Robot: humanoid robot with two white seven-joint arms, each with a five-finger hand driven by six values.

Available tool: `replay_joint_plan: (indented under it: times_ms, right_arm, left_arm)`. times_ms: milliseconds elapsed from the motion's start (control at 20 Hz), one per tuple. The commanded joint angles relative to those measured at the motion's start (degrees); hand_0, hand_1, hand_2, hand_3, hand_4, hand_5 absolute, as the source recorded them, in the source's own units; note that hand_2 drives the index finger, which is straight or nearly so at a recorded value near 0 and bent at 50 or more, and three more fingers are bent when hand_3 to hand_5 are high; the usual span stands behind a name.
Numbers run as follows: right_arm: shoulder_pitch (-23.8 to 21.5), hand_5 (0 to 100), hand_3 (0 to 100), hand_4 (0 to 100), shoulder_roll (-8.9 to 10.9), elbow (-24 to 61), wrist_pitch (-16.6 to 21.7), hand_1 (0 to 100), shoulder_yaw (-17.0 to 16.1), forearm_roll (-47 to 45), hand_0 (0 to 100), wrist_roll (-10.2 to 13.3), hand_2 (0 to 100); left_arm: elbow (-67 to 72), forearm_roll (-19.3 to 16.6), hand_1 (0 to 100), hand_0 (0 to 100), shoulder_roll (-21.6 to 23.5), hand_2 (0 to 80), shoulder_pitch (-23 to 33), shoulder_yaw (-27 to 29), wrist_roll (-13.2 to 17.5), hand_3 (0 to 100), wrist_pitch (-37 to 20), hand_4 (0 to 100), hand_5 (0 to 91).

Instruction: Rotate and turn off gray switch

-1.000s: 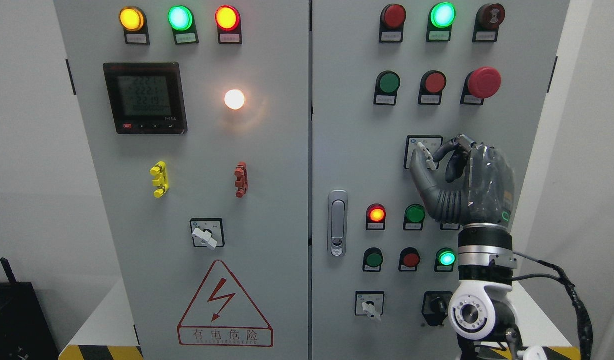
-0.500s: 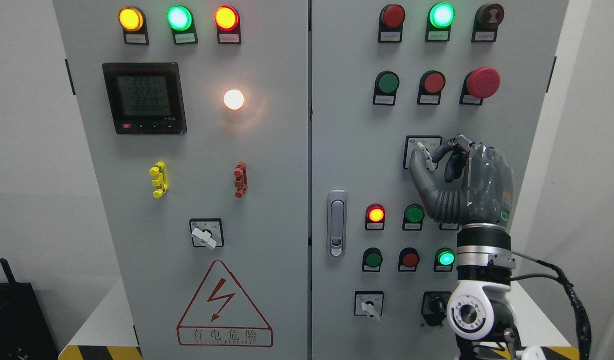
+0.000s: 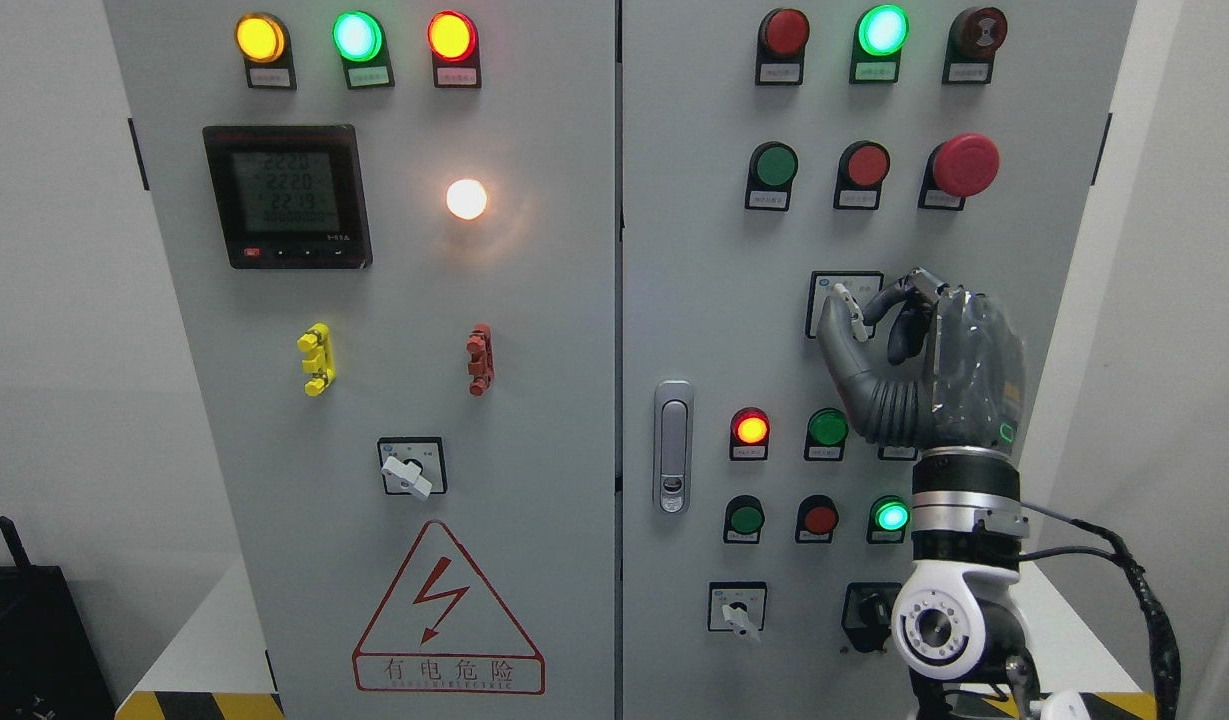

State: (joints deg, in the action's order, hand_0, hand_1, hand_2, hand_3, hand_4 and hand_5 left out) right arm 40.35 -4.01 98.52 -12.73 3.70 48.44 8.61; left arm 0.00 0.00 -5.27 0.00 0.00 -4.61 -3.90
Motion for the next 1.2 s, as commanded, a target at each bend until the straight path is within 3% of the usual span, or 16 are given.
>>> replay_joint_plan:
  times_ms: [0, 700, 1150]
  right_arm:
    - [-0.01, 100, 100, 97, -0.03, -0.08, 0.07, 46, 0.26, -0.01, 57, -0.17, 72]
    - [0.26, 100, 100, 97, -0.03, -0.08, 0.16, 44, 0.26, -0.10, 58, 0.01, 73]
    - [0.26, 100, 100, 97, -0.03, 0.01, 0.25, 45, 0.08, -0.19, 51, 0.01, 73]
  left_arm:
    - [-1.50, 1.06, 39, 12, 0.00, 0.0, -0.53, 0.44, 0.04, 0, 0.12, 0, 0.0]
    - [-1.50, 1.06, 39, 12, 0.00, 0.0, -0.53, 0.44, 0.04, 0, 0.12, 0, 0.0]
    - [-1.50, 1.14, 39, 12, 0.00, 0.0, -0.53, 0.44, 0.04, 0, 0.03, 0, 0.0]
